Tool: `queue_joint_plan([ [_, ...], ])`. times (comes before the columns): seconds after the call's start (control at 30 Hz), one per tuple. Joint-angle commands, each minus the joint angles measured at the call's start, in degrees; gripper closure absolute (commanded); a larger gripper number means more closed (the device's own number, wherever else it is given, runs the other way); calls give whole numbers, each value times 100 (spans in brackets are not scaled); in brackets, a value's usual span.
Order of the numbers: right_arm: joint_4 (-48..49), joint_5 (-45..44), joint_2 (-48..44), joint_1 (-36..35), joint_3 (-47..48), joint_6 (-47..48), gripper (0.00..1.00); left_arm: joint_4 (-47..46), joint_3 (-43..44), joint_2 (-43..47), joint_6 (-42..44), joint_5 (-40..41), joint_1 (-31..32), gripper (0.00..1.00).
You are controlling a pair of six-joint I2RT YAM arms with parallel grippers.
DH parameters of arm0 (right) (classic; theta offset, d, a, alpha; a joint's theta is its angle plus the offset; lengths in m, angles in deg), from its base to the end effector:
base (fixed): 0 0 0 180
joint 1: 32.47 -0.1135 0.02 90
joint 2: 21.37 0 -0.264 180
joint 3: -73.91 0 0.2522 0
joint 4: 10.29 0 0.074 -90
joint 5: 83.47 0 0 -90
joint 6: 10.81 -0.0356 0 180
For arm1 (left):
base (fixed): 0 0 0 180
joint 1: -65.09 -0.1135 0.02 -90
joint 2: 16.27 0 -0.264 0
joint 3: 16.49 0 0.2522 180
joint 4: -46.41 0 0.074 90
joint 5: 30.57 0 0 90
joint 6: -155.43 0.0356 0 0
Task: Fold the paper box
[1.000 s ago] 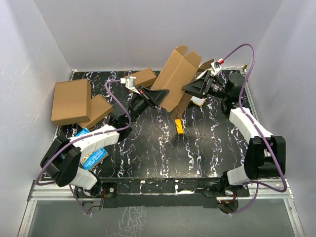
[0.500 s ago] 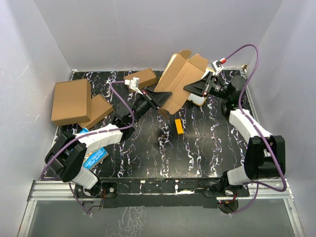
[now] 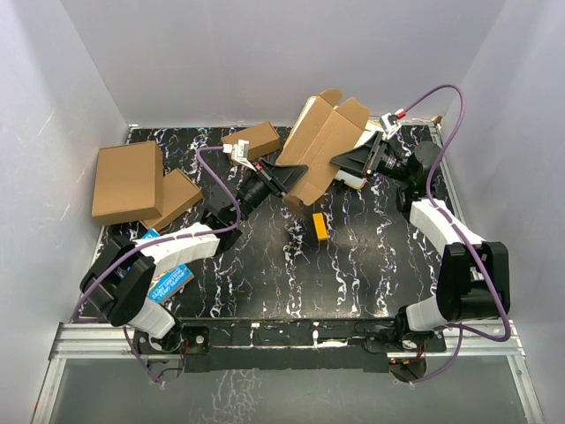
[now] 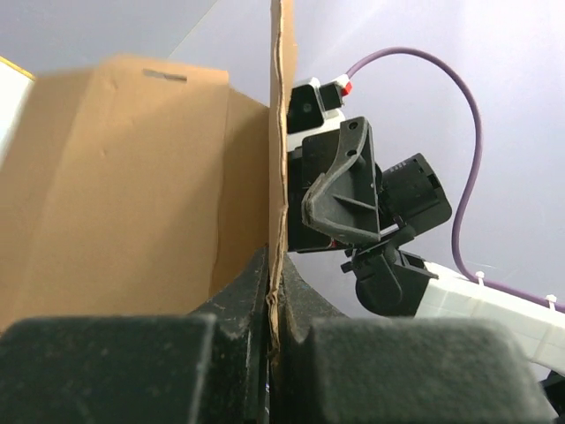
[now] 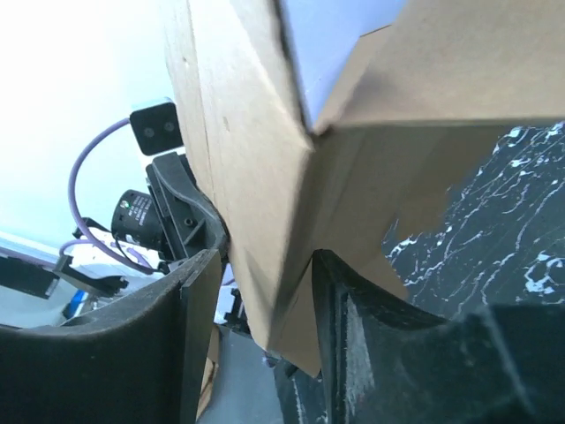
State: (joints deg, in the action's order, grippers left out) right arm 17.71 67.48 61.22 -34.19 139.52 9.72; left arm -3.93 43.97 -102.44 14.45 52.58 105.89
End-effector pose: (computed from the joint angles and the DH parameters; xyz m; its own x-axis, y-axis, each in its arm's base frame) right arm 0.3157 0.0406 0.3191 -0.7499 0.4324 -0.5007 -0.4848 0.1558 0.8606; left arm 0.2463 -0.2182 0.3131 -0.3692 -0.7003 -0.6109 0.7052 0.2170 -0.6749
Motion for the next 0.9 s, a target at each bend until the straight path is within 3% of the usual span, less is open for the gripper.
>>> queue_joint_plan([
  [0.0,134,429,-221,156,129,765,47,-252,-72,287,162,-42,-96,100],
  [0.17,-2444,1150,-538,432,618,3987,37,407,-52,687,123,-433,-511,100],
  [0.33,-4366,1991,-756,785,900,6440,31,1385,-14,1139,-41,-1185,-1129,100],
  [0.5,-6328,1554,-821,908,1245,8930,19,2806,132,1698,234,-1976,-1760,100],
  [0.7,-6993,1225,-527,808,1042,10275,18,4394,339,2138,842,-2496,-2497,100],
  [0.87,-7239,838,-329,340,694,11666,18,4791,562,2194,996,-3139,-2902,100],
])
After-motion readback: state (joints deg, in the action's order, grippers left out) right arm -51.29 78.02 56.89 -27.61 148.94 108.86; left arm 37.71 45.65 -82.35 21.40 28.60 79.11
